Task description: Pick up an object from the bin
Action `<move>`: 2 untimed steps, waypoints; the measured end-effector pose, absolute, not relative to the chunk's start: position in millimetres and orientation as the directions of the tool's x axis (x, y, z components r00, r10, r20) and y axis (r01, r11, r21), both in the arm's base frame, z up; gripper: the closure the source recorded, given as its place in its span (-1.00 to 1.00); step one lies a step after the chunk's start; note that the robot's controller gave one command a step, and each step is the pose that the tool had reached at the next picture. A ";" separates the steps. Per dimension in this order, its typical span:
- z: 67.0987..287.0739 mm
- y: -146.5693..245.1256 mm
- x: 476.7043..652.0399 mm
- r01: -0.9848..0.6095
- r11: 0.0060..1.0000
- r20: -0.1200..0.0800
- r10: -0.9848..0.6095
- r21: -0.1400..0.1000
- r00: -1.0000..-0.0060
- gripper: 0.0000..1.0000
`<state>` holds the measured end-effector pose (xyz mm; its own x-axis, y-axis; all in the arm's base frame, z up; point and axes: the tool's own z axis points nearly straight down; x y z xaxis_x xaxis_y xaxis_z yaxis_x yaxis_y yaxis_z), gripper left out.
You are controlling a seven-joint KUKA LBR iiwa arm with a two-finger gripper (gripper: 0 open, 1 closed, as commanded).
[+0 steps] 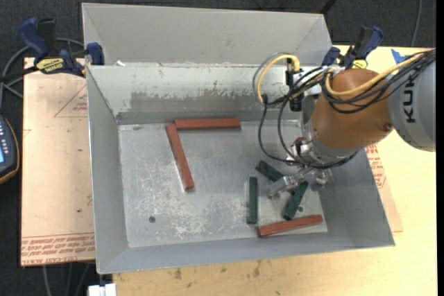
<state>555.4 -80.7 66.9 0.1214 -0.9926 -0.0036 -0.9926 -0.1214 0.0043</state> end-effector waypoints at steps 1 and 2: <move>69.8 -80.4 556.6 -0.992 -0.123 -0.002 -0.992 0.000 0.123 1.00; 86.9 -101.3 539.5 -0.986 -0.166 -0.001 -0.986 -0.003 0.166 1.00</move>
Offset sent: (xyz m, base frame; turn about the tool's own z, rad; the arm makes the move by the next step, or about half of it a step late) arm 0.0000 0.0000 0.0000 0.0000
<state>539.5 -101.3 86.9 0.1662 -0.9861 -0.0015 -0.9861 -0.1662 -0.0033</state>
